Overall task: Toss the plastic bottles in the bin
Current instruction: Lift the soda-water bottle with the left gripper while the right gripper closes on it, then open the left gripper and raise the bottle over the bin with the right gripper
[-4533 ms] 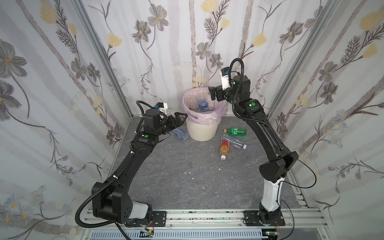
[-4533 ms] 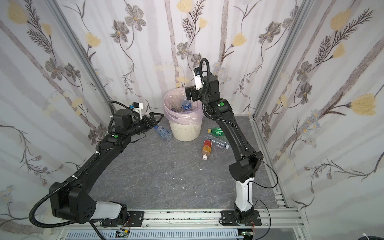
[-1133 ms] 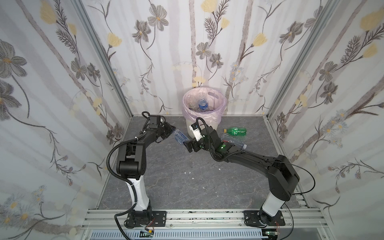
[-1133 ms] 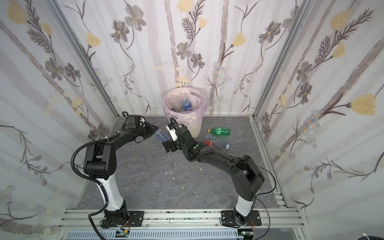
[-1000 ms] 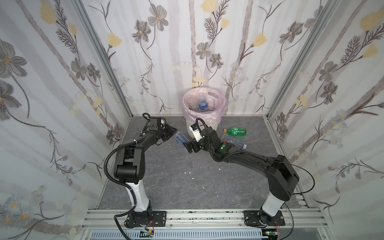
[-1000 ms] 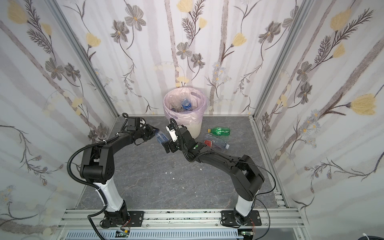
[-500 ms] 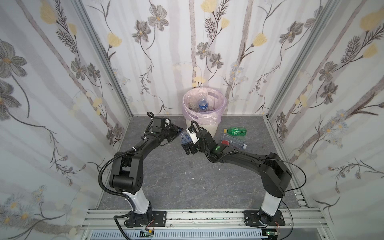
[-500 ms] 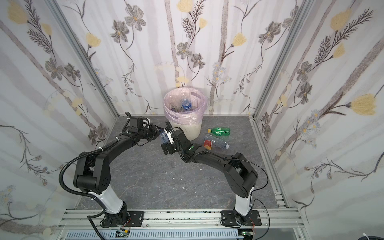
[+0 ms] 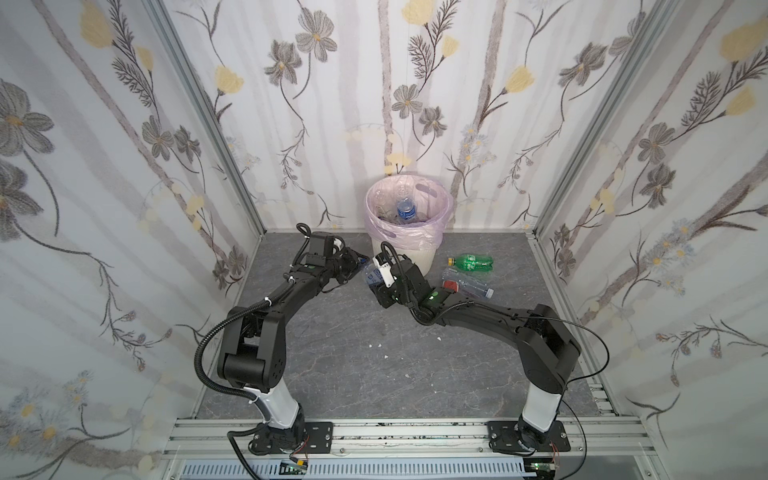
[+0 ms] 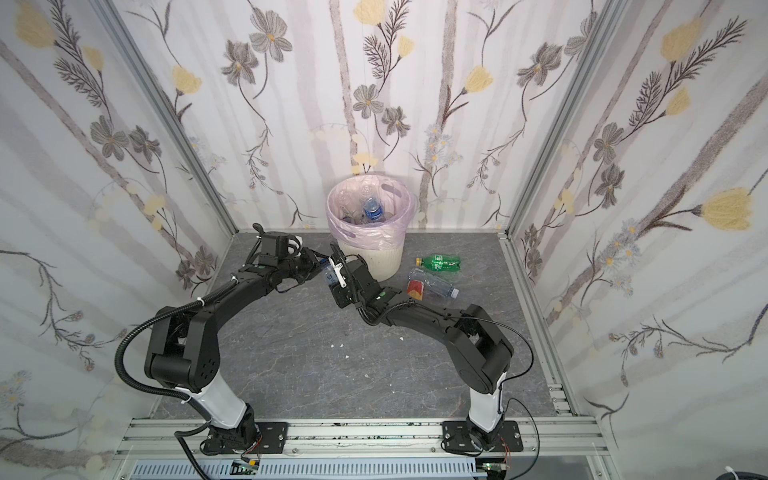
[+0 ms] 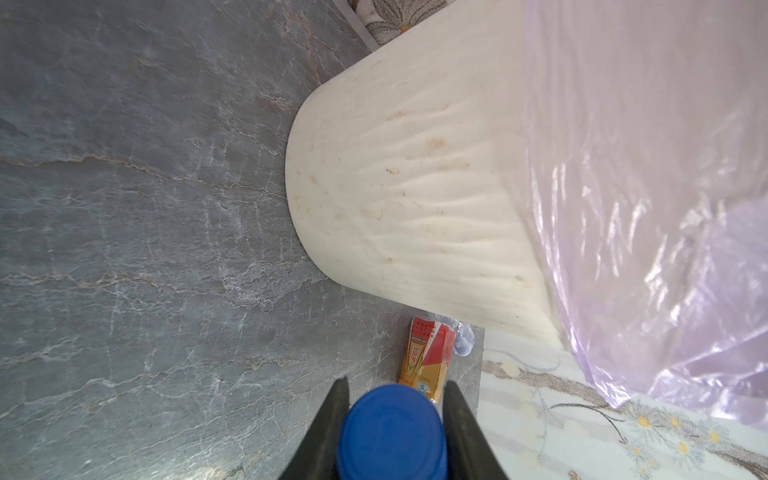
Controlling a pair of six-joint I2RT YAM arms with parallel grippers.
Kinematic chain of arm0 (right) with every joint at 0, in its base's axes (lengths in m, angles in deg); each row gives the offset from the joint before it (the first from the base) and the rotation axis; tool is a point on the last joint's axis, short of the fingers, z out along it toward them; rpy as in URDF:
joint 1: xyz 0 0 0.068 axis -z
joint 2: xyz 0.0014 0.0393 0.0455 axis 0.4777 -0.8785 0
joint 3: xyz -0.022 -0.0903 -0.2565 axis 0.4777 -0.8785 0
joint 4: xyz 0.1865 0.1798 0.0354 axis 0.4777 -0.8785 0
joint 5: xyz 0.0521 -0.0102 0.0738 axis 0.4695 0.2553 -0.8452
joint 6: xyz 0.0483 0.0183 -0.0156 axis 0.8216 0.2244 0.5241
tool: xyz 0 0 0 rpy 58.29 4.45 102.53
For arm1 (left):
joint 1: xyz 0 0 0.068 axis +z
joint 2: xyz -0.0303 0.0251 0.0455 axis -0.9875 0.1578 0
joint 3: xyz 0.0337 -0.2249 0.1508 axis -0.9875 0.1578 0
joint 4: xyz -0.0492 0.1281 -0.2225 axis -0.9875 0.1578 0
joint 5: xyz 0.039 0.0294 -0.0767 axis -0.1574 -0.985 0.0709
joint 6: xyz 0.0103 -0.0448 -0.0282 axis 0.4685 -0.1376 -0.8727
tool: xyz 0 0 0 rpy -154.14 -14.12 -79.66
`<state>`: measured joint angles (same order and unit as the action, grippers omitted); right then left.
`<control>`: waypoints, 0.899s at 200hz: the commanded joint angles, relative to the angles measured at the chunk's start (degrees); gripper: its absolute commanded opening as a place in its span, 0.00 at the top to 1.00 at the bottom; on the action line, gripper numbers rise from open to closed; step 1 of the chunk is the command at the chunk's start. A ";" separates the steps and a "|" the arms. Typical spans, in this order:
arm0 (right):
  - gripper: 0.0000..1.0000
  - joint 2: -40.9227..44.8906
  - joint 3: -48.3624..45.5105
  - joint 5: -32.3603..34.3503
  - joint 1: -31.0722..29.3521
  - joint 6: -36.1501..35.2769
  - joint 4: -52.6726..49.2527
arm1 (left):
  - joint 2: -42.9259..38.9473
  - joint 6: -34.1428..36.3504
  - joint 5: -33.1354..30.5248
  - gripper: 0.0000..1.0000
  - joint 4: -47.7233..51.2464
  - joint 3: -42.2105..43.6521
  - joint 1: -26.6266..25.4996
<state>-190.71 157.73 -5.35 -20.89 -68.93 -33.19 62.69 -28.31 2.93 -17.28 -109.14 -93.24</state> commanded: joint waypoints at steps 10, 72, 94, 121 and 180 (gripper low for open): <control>0.56 0.54 0.30 -0.07 0.04 1.00 1.09 | -0.98 -1.03 1.59 0.69 -0.84 -0.78 -0.23; 0.57 4.02 1.49 0.93 0.25 -0.01 -1.92 | -4.74 -1.48 1.59 0.20 -0.40 -3.28 0.74; 0.57 6.53 2.72 2.22 1.13 -1.77 -4.13 | -7.24 -1.40 1.10 0.05 -0.22 -4.83 1.40; 0.58 9.66 5.80 2.82 4.12 -3.40 -7.06 | -9.71 -0.85 0.88 0.00 -0.14 -7.56 1.70; 0.58 10.99 21.00 6.74 11.80 -3.86 -13.97 | -12.33 0.97 -0.17 0.00 -0.14 -9.34 0.85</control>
<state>-180.04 173.68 -2.51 -11.21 -71.92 -44.73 50.97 -28.27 3.87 -16.52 -117.97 -92.10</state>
